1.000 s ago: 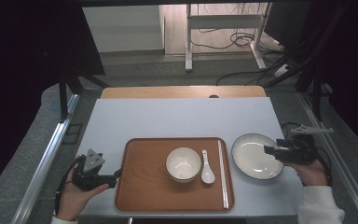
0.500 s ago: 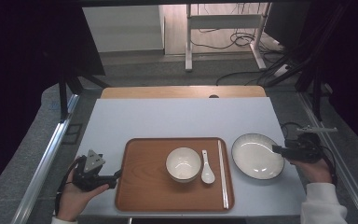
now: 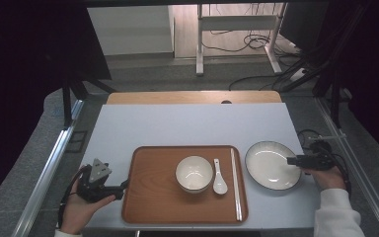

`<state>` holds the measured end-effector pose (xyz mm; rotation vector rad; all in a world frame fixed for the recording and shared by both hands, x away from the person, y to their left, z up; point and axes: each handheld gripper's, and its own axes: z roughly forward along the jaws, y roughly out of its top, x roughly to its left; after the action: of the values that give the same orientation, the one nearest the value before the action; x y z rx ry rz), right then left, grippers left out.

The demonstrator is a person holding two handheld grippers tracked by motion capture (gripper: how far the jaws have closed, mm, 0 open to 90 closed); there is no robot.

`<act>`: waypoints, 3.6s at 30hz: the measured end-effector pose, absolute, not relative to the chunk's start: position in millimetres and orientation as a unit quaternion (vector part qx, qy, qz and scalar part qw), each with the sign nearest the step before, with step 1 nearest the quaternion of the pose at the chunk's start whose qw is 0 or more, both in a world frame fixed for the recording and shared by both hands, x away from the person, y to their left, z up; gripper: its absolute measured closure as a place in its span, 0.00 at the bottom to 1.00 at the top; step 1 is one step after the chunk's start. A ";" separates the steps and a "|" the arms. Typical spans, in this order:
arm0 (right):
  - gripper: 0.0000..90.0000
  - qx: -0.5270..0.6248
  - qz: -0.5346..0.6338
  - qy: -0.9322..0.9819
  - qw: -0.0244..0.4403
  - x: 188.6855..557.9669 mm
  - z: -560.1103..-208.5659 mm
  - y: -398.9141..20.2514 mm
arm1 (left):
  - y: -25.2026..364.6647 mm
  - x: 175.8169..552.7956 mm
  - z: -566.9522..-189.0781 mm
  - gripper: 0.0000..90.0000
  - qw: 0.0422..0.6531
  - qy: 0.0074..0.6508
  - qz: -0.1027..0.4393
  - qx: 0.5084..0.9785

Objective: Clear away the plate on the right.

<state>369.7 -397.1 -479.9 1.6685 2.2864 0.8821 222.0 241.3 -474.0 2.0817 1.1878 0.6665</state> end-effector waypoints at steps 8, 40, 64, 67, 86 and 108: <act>0.69 0.576 0.292 0.761 0.060 372.2 -487.2 -403.0 | 241.0 222.1 -474.1 0.14 0.321 0.452 0.254 0.793; 0.96 0.593 0.331 0.733 0.041 367.9 -467.2 -408.1 | 241.0 222.2 -473.7 0.14 0.318 0.450 0.254 0.795; 0.96 0.517 0.343 0.775 0.120 351.5 -421.6 -378.7 | 242.0 221.8 -472.3 0.14 0.323 0.453 0.255 0.791; 0.96 0.507 0.356 0.776 0.118 349.1 -416.3 -378.1 | 242.8 221.9 -472.0 0.14 0.320 0.452 0.256 0.792; 0.96 0.439 0.427 0.782 0.113 334.0 -378.7 -342.6 | 234.7 222.9 -469.6 0.14 0.329 0.447 0.249 0.794; 0.96 0.355 0.438 0.819 0.102 338.2 -365.9 -260.1 | 159.7 250.0 -422.9 0.19 0.474 0.399 0.115 0.777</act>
<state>338.2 -260.1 -365.9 1.0489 2.4185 1.2938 250.0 159.7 -422.9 1.8999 0.9771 0.2814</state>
